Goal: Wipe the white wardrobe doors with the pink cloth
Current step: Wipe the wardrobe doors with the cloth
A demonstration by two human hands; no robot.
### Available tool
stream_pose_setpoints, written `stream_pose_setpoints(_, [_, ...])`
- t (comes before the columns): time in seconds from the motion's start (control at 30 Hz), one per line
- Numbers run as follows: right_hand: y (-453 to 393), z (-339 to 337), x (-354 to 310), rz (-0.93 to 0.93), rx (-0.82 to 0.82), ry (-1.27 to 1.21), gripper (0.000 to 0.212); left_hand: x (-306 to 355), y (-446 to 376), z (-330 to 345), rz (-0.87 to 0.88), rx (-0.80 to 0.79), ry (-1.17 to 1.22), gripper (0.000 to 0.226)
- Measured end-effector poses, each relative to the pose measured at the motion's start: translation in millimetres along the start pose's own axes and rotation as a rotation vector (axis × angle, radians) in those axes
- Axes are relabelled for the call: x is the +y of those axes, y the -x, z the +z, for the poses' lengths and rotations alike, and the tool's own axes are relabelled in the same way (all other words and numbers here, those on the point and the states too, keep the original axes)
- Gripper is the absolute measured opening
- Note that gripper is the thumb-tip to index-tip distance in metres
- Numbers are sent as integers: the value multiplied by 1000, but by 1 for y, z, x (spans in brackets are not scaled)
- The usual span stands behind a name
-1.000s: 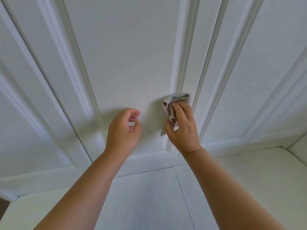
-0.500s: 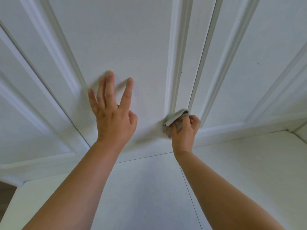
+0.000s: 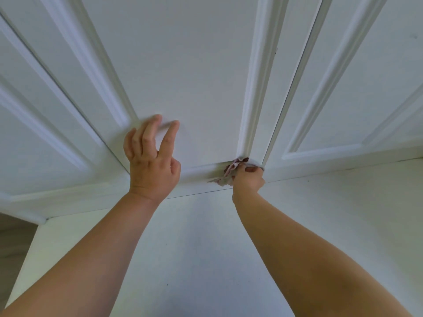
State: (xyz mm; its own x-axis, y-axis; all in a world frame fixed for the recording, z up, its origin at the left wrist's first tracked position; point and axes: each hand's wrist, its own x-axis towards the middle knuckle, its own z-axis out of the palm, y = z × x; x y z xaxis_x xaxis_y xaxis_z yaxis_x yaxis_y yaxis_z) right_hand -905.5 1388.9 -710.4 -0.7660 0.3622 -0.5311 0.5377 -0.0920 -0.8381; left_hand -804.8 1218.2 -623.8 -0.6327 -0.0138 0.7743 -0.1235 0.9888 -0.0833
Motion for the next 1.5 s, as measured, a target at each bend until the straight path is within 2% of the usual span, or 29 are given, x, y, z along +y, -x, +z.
stream_pose_setpoints(0.1, [9,12,8,92,-101,-21,23,-13,9,1,12,1,7,72])
stream_pose_setpoints(0.2, [32,35,20,176,-307,-133,25,-24,16,1,20,11,9,69])
stream_pose_setpoints(0.3, [51,70,47,284,-405,-220,39,-38,28,-2,7,-21,-3,69])
stream_pose_setpoints(0.4, [93,89,53,336,-498,-244,20,-54,42,-7,-12,-58,-9,68])
stream_pose_setpoints(0.47, [113,100,58,350,-554,-245,28,-65,51,-11,-32,-67,-17,66])
stream_pose_setpoints(0.57, [130,112,72,352,-611,-208,15,-80,62,-15,-76,-79,-16,64])
stream_pose_setpoints(0.63, [134,116,79,378,-640,-207,23,-86,70,-15,-120,-88,-13,64])
stream_pose_setpoints(0.73, [128,107,70,367,-708,-249,19,-80,73,-13,-187,-120,5,63])
stream_pose_setpoints(0.87, [106,90,57,265,-670,-234,34,-61,72,-7,-244,-207,58,62])
stream_pose_setpoints(0.97, [87,72,52,198,-602,-221,20,-50,75,-3,-252,-283,72,60])
stream_pose_setpoints(1.07, [68,51,44,154,-550,-266,25,-45,79,1,-257,-324,71,57])
stream_pose_setpoints(1.33, [20,1,22,36,-546,-324,18,-27,81,10,-306,-383,105,54])
stream_pose_setpoints(1.4, [12,-9,16,12,-496,-322,18,-22,79,11,-299,-405,106,54])
stream_pose_setpoints(1.5, [4,-24,5,46,-326,-347,16,-16,76,12,-309,-410,128,54])
